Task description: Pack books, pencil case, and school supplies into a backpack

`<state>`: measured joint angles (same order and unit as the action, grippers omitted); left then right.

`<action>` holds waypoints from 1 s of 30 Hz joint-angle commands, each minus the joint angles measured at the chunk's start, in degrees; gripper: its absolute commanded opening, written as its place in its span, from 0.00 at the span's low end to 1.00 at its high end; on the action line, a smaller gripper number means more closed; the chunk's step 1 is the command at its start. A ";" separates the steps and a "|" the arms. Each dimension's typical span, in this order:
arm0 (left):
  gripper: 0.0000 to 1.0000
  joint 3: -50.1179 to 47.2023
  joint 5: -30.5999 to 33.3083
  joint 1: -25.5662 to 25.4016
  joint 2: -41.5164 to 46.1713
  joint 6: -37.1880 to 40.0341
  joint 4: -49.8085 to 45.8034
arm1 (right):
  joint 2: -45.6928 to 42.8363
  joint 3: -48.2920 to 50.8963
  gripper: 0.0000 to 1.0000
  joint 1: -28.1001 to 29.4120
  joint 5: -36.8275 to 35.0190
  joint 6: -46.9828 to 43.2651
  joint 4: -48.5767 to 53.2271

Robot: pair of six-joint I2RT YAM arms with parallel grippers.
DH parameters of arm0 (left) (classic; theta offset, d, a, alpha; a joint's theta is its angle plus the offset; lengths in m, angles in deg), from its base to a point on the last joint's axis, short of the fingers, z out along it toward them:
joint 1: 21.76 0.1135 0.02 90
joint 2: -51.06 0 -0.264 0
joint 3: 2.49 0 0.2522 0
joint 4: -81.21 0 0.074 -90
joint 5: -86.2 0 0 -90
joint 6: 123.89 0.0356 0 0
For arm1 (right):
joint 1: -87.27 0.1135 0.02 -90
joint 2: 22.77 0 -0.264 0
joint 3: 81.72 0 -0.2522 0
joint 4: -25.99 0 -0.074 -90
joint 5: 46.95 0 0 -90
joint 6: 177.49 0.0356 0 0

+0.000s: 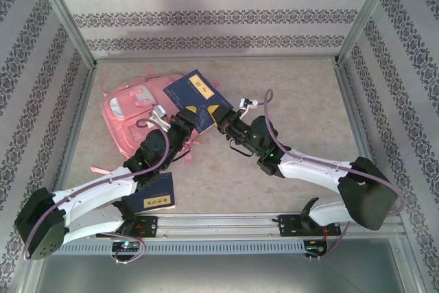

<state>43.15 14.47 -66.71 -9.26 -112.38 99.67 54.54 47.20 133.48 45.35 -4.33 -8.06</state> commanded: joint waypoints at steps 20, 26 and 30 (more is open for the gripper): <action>0.69 26.19 -28.11 27.45 -16.72 25.31 -42.17 | -16.52 5.50 0.00 -17.43 16.17 -27.77 43.12; 0.59 34.91 -39.06 33.18 -31.27 25.36 -41.76 | -19.28 3.81 0.00 -16.61 10.44 -27.08 56.73; 0.51 38.79 -43.74 34.10 -37.57 25.32 -39.91 | -23.65 6.43 0.00 -16.86 10.65 -27.47 55.91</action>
<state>78.82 -22.04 -33.42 -44.07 -88.47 59.78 34.22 53.14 116.39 56.98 -29.88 47.32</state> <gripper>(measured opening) 0.520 0.130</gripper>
